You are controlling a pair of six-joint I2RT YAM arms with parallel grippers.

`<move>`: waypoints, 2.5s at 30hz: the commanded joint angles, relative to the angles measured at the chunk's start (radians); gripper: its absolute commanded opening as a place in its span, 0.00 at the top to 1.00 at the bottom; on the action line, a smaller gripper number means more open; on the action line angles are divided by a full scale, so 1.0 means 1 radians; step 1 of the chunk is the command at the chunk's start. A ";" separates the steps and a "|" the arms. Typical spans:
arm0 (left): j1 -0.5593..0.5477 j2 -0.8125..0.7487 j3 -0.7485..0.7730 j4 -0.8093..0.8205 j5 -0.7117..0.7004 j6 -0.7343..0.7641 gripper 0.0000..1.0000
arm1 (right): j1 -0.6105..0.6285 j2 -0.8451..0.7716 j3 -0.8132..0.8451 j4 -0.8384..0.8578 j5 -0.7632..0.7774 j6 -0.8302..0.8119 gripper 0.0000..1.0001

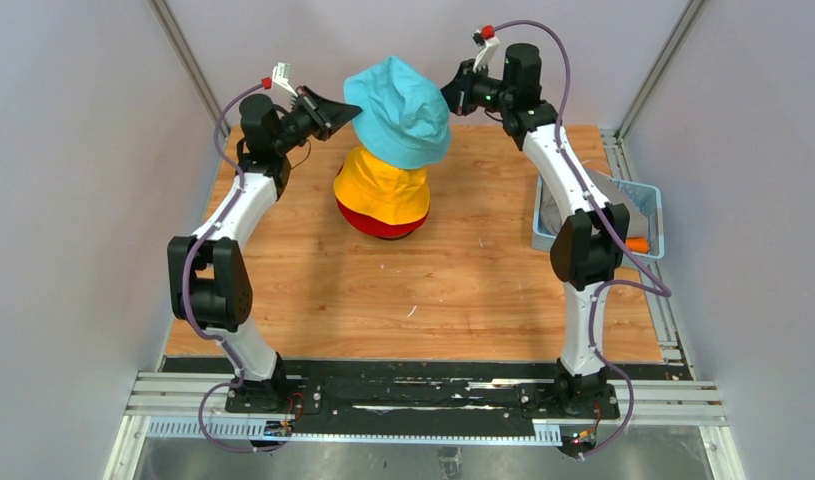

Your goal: Stack the hats

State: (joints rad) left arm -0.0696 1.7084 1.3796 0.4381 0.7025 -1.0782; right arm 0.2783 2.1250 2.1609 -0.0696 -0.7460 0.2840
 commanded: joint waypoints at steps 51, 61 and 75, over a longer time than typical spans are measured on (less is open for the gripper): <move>-0.219 0.361 0.656 -0.004 -0.331 -0.258 1.00 | -0.011 -0.464 -0.518 0.060 0.330 -0.256 0.28; -0.220 0.268 0.452 0.059 -0.327 -0.222 1.00 | 0.027 -0.508 -0.598 0.084 0.395 -0.324 0.28; -0.233 0.278 0.496 0.074 -0.305 -0.247 1.00 | 0.222 -0.499 -0.711 0.240 0.644 -0.504 0.32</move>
State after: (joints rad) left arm -0.2848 2.0331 1.8156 0.4477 0.3809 -1.3174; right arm 0.4686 1.6138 1.4487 0.0792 -0.1837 -0.1581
